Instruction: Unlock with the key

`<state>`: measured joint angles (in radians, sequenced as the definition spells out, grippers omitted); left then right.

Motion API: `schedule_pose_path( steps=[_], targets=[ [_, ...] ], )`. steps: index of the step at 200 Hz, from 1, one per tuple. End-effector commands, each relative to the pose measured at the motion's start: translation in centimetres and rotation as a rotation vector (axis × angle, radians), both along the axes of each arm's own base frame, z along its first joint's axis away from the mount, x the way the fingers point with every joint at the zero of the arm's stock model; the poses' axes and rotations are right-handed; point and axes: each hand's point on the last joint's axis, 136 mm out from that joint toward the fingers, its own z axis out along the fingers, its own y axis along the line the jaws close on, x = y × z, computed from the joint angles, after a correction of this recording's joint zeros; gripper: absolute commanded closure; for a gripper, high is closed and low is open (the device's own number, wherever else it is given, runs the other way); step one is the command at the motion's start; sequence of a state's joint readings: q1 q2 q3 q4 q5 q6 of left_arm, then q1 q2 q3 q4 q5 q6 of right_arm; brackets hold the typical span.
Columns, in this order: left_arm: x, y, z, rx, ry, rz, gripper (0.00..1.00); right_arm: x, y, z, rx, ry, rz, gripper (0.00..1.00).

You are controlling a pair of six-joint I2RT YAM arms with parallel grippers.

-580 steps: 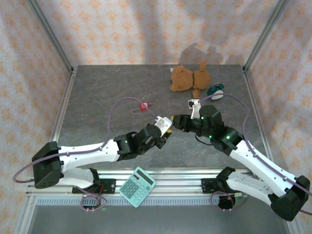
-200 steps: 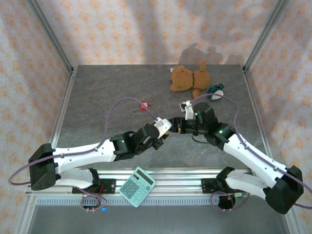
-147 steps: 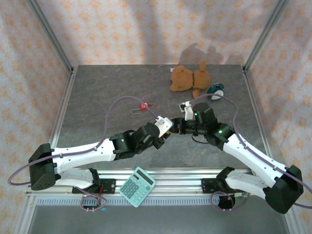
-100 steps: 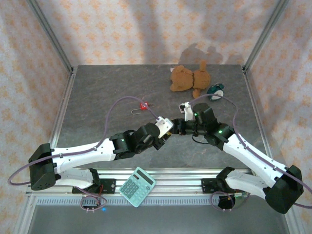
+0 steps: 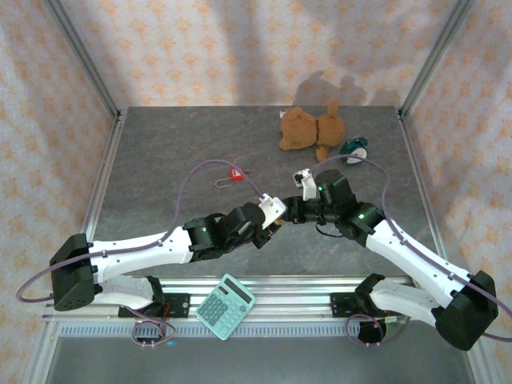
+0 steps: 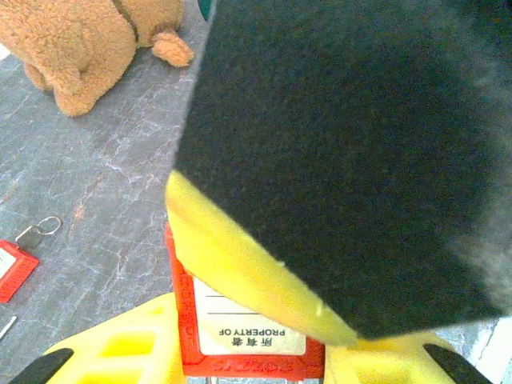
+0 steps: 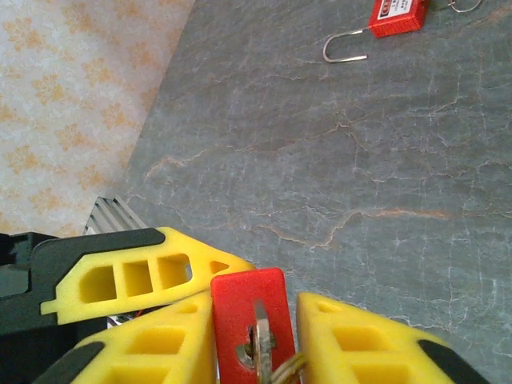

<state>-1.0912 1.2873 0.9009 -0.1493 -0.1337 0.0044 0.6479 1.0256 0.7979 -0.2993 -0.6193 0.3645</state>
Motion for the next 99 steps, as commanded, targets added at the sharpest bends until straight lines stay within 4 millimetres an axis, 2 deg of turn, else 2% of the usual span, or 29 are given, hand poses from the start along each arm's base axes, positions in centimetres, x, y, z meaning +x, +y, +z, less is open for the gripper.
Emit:
schedule_pose_path(
  steps=[1, 68, 99],
  targets=[
    [-0.05, -0.37, 0.96, -0.016, -0.007, -0.007, 0.7, 0.83, -0.28, 0.51, -0.005, -0.025, -0.032, 0.75],
    [0.22, -0.17, 1.13, -0.005, -0.022, 0.004, 0.63, 0.87, -0.26, 0.36, -0.003, -0.023, -0.034, 0.79],
    [0.24, -0.02, 1.13, -0.001, -0.025, 0.007, 0.62, 0.99, -0.25, 0.53, 0.004, -0.026, -0.042, 0.79]
  ],
)
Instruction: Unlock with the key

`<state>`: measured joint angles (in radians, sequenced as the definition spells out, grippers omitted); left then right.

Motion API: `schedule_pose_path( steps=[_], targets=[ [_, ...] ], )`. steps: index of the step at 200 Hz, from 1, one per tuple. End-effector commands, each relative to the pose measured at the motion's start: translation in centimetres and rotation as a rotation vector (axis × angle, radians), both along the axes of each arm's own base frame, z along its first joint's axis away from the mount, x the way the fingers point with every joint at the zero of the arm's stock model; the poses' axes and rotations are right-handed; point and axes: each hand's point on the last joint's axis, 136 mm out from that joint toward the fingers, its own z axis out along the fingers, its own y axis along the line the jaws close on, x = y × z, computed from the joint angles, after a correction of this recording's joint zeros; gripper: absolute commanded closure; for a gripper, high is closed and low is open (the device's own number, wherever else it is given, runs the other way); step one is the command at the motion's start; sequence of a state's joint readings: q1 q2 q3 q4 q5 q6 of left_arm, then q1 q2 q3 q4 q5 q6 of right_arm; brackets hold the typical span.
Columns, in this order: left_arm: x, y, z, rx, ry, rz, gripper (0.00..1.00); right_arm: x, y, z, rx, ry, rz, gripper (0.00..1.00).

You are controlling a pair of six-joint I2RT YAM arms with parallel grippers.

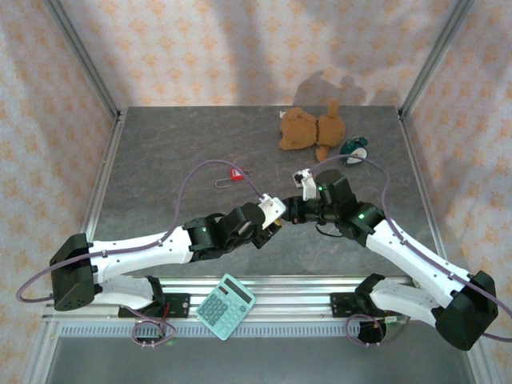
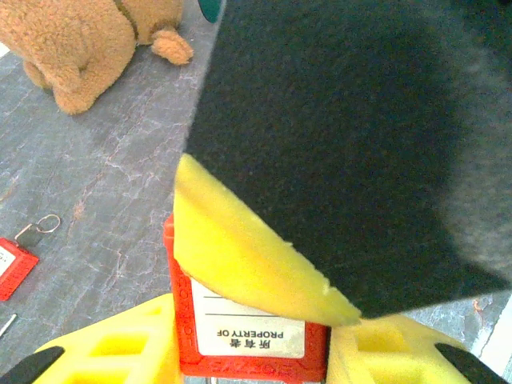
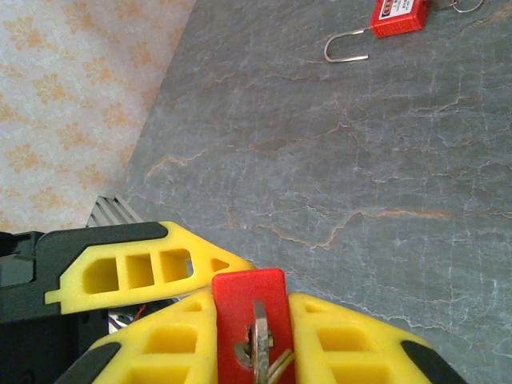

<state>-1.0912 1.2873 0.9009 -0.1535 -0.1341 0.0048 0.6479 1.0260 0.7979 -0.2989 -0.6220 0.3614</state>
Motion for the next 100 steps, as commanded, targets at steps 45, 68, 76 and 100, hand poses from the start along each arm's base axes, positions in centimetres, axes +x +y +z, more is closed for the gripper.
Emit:
schedule_pose_path(
  steps=[45, 68, 76, 100],
  targets=[
    [0.28, -0.03, 1.24, -0.003, -0.026, 0.008, 0.62, 1.13, -0.31, 0.71, 0.01, -0.029, -0.055, 0.79],
    [0.29, -0.02, 1.46, -0.005, -0.032, 0.008, 0.61, 1.16, -0.32, 0.9, 0.014, -0.033, -0.057, 0.79],
    [0.31, -0.01, 1.49, -0.004, -0.033, 0.009, 0.61, 1.17, -0.29, 0.98, 0.017, -0.032, -0.058, 0.8],
    [0.37, -0.08, 1.35, -0.002, -0.031, 0.009, 0.62, 1.15, -0.19, 1.12, 0.028, -0.032, -0.056, 0.79]
  ],
)
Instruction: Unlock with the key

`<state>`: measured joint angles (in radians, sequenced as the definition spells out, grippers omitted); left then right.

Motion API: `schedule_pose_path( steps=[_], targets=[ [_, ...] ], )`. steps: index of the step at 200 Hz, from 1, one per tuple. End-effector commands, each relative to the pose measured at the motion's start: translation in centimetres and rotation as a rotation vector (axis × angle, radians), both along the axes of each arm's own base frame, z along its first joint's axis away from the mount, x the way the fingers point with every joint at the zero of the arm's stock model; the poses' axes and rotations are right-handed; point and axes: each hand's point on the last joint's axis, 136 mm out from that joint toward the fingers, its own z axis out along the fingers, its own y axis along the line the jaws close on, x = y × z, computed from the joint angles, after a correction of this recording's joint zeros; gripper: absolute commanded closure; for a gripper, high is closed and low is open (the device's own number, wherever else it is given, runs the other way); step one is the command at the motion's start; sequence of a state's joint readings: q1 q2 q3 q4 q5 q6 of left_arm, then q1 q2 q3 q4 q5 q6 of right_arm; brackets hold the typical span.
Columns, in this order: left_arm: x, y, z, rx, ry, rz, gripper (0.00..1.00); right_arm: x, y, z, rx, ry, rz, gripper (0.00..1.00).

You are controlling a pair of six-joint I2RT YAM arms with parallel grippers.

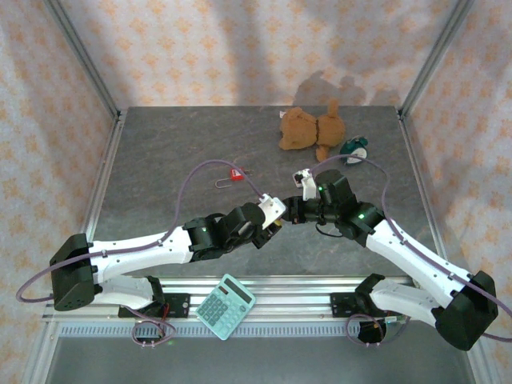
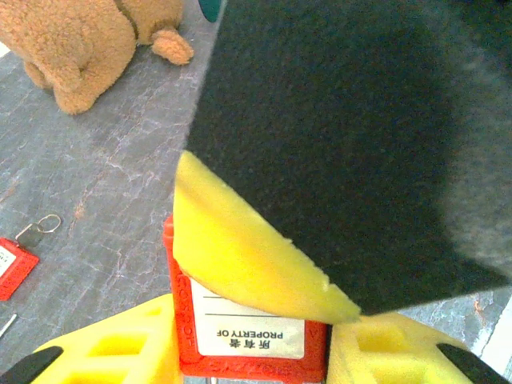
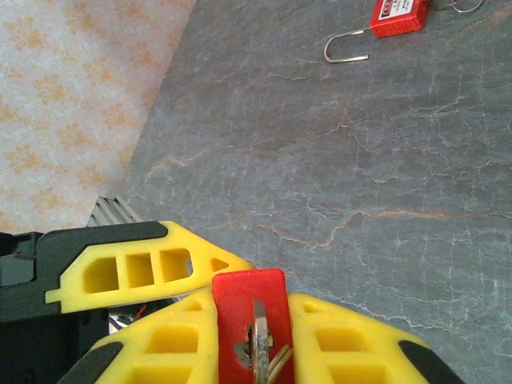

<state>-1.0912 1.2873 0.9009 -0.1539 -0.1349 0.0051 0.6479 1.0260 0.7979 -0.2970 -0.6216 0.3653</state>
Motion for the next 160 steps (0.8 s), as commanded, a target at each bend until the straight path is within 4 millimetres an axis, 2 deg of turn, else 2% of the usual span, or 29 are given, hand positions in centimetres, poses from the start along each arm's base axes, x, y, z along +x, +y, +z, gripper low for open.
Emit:
schedule_pose_path(
  steps=[1, 49, 88, 108, 128, 160],
  targets=[
    [0.4, -0.1, 1.4, -0.004, -0.03, 0.009, 0.62, 1.1, -0.2, 1.1, 0.027, -0.034, -0.053, 0.79],
    [0.4, -0.4, 1.4, -0.01, -0.028, 0.009, 0.63, 1.0, 0.0, 1.5, 0.053, -0.034, -0.049, 0.79],
    [0.7, -0.3, 1.4, -0.006, -0.036, 0.02, 0.68, 0.9, 0.0, 1.6, 0.065, -0.035, -0.049, 0.79],
    [0.9, -0.1, 1.5, 0.003, -0.051, 0.033, 0.69, 0.9, -0.1, 1.6, 0.068, -0.036, -0.057, 0.72],
    [1.2, 0.2, 1.5, 0.016, -0.066, 0.047, 0.69, 1.0, -0.6, 1.7, 0.058, -0.045, -0.082, 0.6],
    [1.4, 0.6, 1.3, 0.035, -0.076, 0.06, 0.69, 1.4, -1.8, 2.4, 0.038, -0.079, -0.145, 0.54]
  ],
)
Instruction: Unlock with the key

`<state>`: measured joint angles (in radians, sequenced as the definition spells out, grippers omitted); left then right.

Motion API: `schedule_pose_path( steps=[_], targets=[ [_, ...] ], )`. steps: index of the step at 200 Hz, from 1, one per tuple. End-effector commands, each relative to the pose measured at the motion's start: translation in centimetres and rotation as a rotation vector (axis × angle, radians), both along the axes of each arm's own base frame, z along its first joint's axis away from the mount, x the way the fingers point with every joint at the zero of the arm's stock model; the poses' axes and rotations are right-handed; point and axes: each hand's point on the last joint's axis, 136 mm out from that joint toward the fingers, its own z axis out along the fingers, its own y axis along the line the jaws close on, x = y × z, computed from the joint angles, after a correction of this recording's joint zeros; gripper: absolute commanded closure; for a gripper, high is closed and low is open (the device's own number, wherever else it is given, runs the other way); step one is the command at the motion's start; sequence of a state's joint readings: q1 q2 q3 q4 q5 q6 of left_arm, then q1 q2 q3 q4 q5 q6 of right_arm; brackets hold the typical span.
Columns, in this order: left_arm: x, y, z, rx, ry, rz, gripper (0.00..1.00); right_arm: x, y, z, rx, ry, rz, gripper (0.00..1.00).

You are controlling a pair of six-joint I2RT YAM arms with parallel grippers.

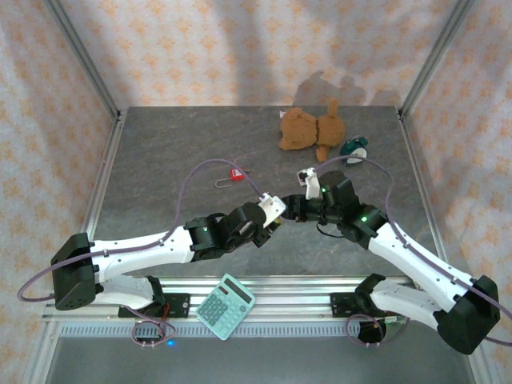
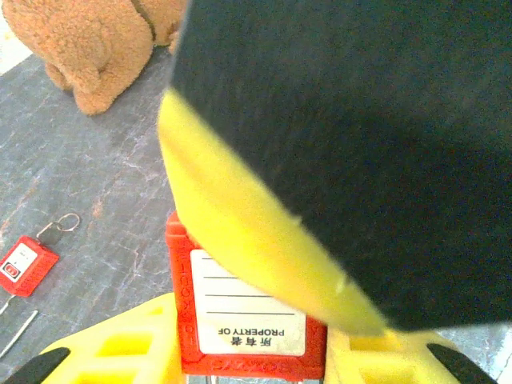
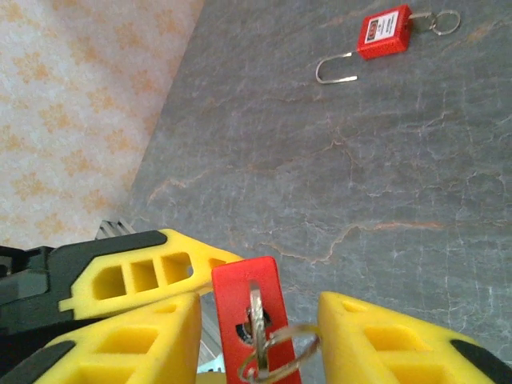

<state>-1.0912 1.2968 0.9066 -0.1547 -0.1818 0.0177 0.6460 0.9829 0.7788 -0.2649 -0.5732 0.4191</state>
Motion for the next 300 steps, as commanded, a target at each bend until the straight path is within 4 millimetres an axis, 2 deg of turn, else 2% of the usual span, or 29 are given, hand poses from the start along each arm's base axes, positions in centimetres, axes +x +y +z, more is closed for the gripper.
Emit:
schedule_pose_path(
  steps=[1, 29, 45, 78, 108, 153, 188, 230, 282, 300],
  targets=[
    [0.7, 0.2, 1.2, 0.012, -0.047, 0.028, 0.69, 0.8, -1.2, 1.5, 0.004, -0.061, -0.078, 0.54],
    [1.0, 0.5, 1.3, 0.023, -0.063, 0.047, 0.69, 1.3, -3.6, 1.0, -0.096, -0.065, -0.181, 0.48],
    [1.1, 0.8, 1.3, 0.034, -0.072, 0.055, 0.69, 0.9, -4.8, 1.5, -0.122, -0.089, -0.209, 0.46],
    [1.5, 1.1, 1.5, 0.069, -0.106, 0.065, 0.69, 0.8, -6.2, 3.2, -0.104, -0.14, -0.274, 0.45],
    [2.3, 1.8, 2.5, 0.135, -0.183, 0.091, 0.69, 1.4, -6.8, 3.6, -0.119, -0.165, -0.317, 0.44],
    [3.2, 3.5, 3.9, 0.39, -0.414, 0.136, 0.69, 2.1, -7.6, 4.3, -0.129, -0.195, -0.369, 0.44],
    [3.4, 3.9, 4.0, 0.638, -0.613, 0.162, 0.7, 2.9, -8.5, 4.9, -0.116, -0.196, -0.422, 0.44],
    [3.5, 4.0, 3.3, 0.766, -0.69, 0.167, 0.7, 3.6, -8.1, 5.4, -0.086, -0.172, -0.394, 0.44],
    [3.4, 3.8, 2.4, 0.857, -0.763, 0.161, 0.69, 3.3, -4.8, 4.9, -0.109, -0.097, -0.201, 0.44],
    [3.4, 3.6, 2.2, 0.867, -0.779, 0.167, 0.69, 3.4, -4.3, 5.1, -0.1, -0.092, -0.178, 0.44]
  ],
)
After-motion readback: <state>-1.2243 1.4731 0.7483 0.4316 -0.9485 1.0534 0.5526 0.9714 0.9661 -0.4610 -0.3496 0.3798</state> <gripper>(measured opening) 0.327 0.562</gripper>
